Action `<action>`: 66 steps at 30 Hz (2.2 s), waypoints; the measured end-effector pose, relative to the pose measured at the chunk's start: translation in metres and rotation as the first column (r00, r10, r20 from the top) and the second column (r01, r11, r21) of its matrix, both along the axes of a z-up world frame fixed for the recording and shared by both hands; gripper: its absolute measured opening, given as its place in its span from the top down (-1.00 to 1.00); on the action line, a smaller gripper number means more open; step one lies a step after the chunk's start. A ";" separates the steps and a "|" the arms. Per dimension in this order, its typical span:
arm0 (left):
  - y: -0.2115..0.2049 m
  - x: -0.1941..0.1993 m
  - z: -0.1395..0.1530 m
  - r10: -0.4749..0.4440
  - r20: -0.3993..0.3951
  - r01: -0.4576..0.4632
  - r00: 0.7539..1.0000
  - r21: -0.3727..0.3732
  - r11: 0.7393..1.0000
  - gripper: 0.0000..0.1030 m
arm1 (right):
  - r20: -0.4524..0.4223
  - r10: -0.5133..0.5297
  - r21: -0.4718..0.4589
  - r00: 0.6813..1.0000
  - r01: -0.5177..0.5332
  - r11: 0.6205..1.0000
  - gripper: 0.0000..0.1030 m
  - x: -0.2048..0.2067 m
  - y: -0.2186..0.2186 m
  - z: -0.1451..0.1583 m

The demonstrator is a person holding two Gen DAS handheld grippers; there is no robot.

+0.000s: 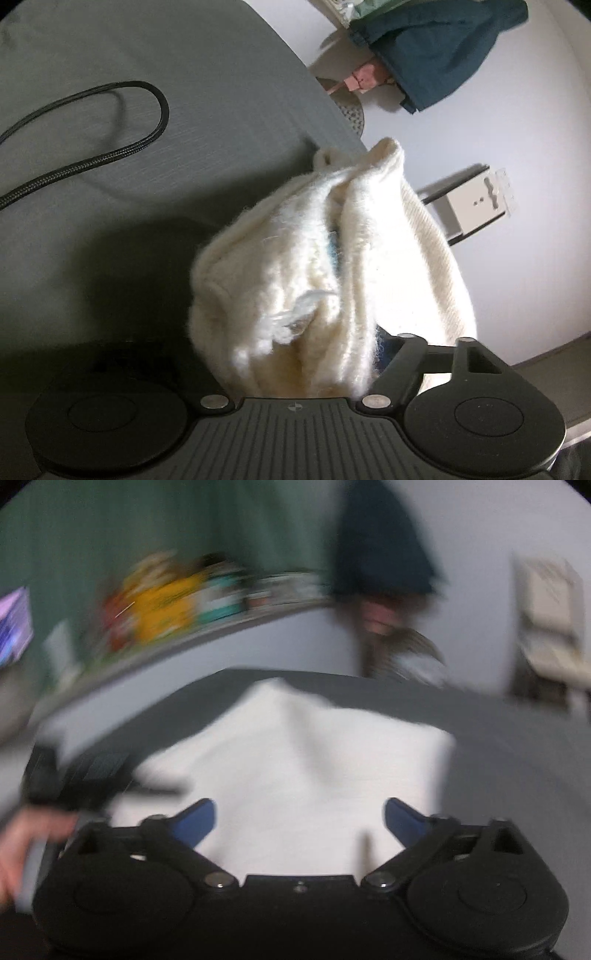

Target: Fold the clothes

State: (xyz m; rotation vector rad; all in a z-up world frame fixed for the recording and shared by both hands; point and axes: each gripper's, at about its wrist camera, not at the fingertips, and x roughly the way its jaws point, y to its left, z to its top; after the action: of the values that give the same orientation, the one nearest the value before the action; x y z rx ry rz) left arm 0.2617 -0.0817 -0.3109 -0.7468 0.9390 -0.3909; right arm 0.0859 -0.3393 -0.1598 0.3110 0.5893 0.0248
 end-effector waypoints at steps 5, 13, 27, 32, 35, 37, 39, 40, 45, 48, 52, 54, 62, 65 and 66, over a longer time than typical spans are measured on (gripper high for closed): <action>-0.004 0.012 0.002 0.006 -0.002 -0.006 1.000 0.002 1.000 -0.11 | -0.138 -0.062 0.432 0.988 0.117 0.894 -0.99 0.047 -0.104 -0.036; 0.009 0.009 -0.007 0.009 -0.001 -0.009 1.000 -0.019 1.000 -0.09 | -0.279 0.102 0.684 0.955 0.123 0.719 -1.00 0.127 -0.156 -0.110; 0.034 -0.015 -0.026 -0.009 -0.010 0.009 1.000 -0.058 0.998 -0.09 | -0.270 0.328 0.706 0.905 -0.046 0.707 -1.00 0.214 -0.132 -0.114; 0.032 -0.014 -0.025 -0.009 0.002 0.009 1.000 -0.054 0.998 -0.07 | -0.251 0.301 0.634 0.920 -0.078 0.769 -1.00 0.220 -0.115 -0.105; 0.029 -0.020 -0.016 -0.023 0.051 0.023 0.998 0.009 1.000 0.01 | -0.232 0.259 0.584 0.938 -0.079 0.808 -0.75 0.213 -0.111 -0.096; 0.020 -0.026 -0.004 -0.056 0.116 0.044 0.992 0.101 0.994 0.05 | -0.218 0.220 0.591 0.951 -0.050 0.805 -0.45 0.203 -0.117 -0.095; 0.013 -0.032 0.007 -0.086 0.167 0.057 0.982 0.170 0.984 0.09 | -0.197 0.192 0.582 0.961 -0.043 0.812 -0.31 0.195 -0.118 -0.091; 0.012 -0.035 0.010 -0.089 0.184 0.056 0.979 0.179 0.982 0.10 | -0.184 0.181 0.568 0.966 -0.046 0.822 -0.25 0.192 -0.116 -0.086; 0.013 -0.046 0.026 -0.088 0.245 0.046 0.966 0.173 0.984 0.19 | -0.107 0.131 0.517 0.986 -0.057 0.854 -0.10 0.179 -0.098 -0.052; 0.010 -0.053 0.037 -0.105 0.284 0.055 0.953 0.179 0.982 0.20 | -0.085 0.106 0.496 0.991 -0.050 0.867 -0.06 0.171 -0.089 -0.034; -0.001 -0.063 0.061 -0.159 0.362 0.081 0.919 0.221 0.972 0.21 | -0.055 0.091 0.483 0.994 -0.053 0.874 -0.03 0.159 -0.081 -0.013; -0.009 -0.069 0.075 -0.197 0.401 0.100 0.895 0.249 0.963 0.21 | -0.041 0.085 0.477 0.996 -0.055 0.877 -0.02 0.153 -0.079 -0.002; -0.082 -0.083 0.128 -0.315 0.468 0.241 0.826 0.213 0.947 0.21 | -0.011 -0.022 0.482 1.000 0.025 0.876 -0.01 0.095 -0.131 0.034; -0.127 -0.099 0.135 -0.349 0.465 0.303 0.814 0.173 0.937 0.21 | -0.008 -0.105 0.455 0.994 0.097 0.885 -0.01 0.059 -0.171 0.046; -0.146 -0.104 0.135 -0.357 0.463 0.319 0.812 0.160 0.934 0.21 | -0.010 -0.131 0.443 0.991 0.122 0.888 -0.01 0.047 -0.185 0.050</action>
State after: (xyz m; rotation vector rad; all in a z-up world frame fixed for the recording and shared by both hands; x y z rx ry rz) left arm 0.1575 -0.2276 -0.1761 -0.3738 0.5967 -0.8152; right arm 0.1334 -0.5247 -0.1095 0.7940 0.5381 0.0363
